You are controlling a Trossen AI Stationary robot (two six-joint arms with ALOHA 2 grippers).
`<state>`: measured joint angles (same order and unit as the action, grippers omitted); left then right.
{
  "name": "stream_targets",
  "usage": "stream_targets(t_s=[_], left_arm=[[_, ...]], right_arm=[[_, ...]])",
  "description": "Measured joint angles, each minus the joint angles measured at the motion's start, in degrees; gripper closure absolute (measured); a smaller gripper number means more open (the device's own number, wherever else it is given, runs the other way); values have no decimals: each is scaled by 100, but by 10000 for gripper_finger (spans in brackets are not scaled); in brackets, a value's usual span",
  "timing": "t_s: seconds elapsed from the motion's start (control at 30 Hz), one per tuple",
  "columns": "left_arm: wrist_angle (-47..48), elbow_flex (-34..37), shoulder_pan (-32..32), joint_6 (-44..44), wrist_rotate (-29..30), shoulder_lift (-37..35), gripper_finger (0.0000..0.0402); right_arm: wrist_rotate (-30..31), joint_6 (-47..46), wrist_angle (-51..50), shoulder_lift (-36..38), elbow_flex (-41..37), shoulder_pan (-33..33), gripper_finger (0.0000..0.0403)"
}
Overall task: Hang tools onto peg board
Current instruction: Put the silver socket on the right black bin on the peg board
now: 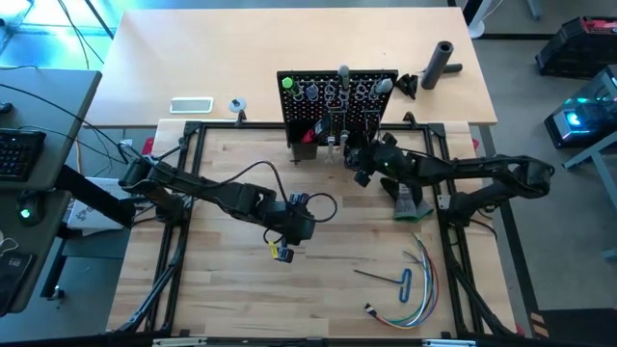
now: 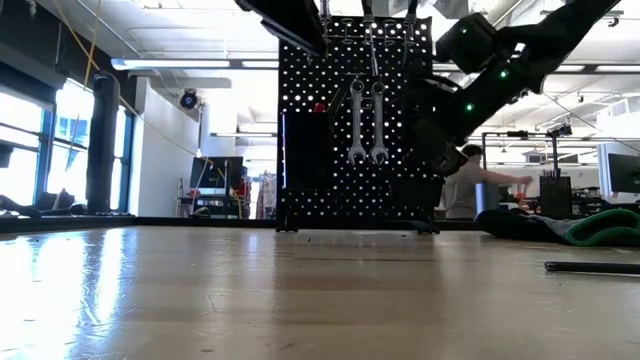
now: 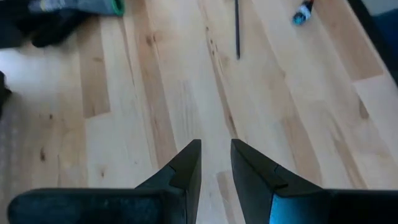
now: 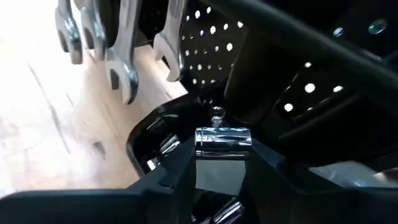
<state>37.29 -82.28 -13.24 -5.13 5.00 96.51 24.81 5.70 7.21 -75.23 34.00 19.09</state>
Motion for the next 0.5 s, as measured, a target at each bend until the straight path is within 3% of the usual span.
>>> stream_targets(t_s=[0.5], left_arm=[[-5,0,-76,-46,-24,308,323]], right_arm=[[-304,-99,-11,-27,4,2,277]])
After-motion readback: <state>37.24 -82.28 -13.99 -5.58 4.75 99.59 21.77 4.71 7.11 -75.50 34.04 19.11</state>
